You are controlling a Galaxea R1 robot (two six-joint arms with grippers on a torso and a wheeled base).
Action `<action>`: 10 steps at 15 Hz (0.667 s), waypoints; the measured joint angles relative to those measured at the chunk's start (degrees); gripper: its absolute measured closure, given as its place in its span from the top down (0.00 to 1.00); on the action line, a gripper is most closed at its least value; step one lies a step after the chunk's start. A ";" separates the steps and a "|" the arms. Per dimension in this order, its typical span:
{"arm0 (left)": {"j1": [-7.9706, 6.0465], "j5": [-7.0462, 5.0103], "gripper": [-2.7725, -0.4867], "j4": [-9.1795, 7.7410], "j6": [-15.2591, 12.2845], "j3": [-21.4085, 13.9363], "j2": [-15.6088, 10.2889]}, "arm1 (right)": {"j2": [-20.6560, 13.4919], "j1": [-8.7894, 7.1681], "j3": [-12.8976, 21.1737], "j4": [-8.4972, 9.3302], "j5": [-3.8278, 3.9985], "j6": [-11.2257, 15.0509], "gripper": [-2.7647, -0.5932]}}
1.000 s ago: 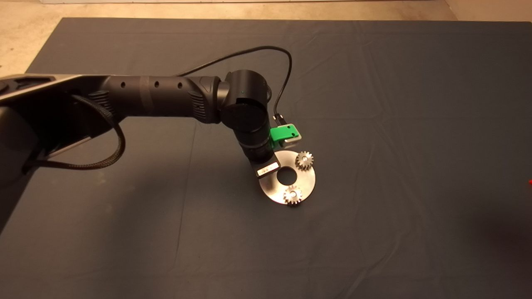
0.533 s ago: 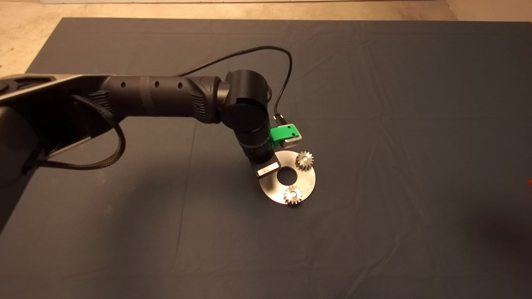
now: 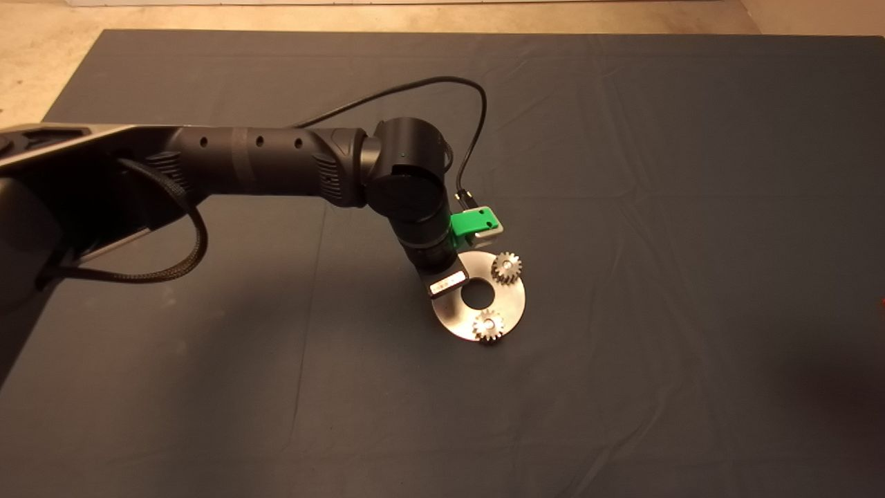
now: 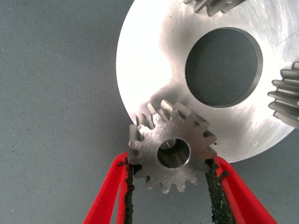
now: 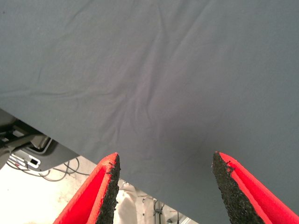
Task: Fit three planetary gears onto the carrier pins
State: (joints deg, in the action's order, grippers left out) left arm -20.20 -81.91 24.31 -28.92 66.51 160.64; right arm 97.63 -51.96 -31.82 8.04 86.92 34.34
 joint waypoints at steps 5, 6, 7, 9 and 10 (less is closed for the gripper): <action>0.00 -0.06 0.28 0.13 -0.66 -0.76 -0.02 | -0.06 0.00 -0.01 -0.01 -0.01 0.00 0.39; 0.00 -0.07 0.30 0.13 -0.68 -0.89 -0.02 | -0.06 0.00 -0.01 -0.01 -0.01 0.00 0.39; 0.00 -0.06 0.30 0.13 -0.84 -0.94 -0.05 | -0.19 0.00 -0.01 0.01 -0.04 0.00 0.39; 0.00 0.07 0.30 0.13 -0.82 -0.96 -0.18 | -0.20 0.00 -0.01 -0.01 0.01 0.00 0.39; 0.00 0.22 0.30 0.13 -0.82 -1.05 -0.30 | -0.19 0.00 -0.01 0.01 -0.01 0.00 0.39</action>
State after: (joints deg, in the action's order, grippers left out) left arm -20.20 -81.69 24.44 -29.73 65.46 160.33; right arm 97.44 -51.96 -31.83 8.05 86.91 34.34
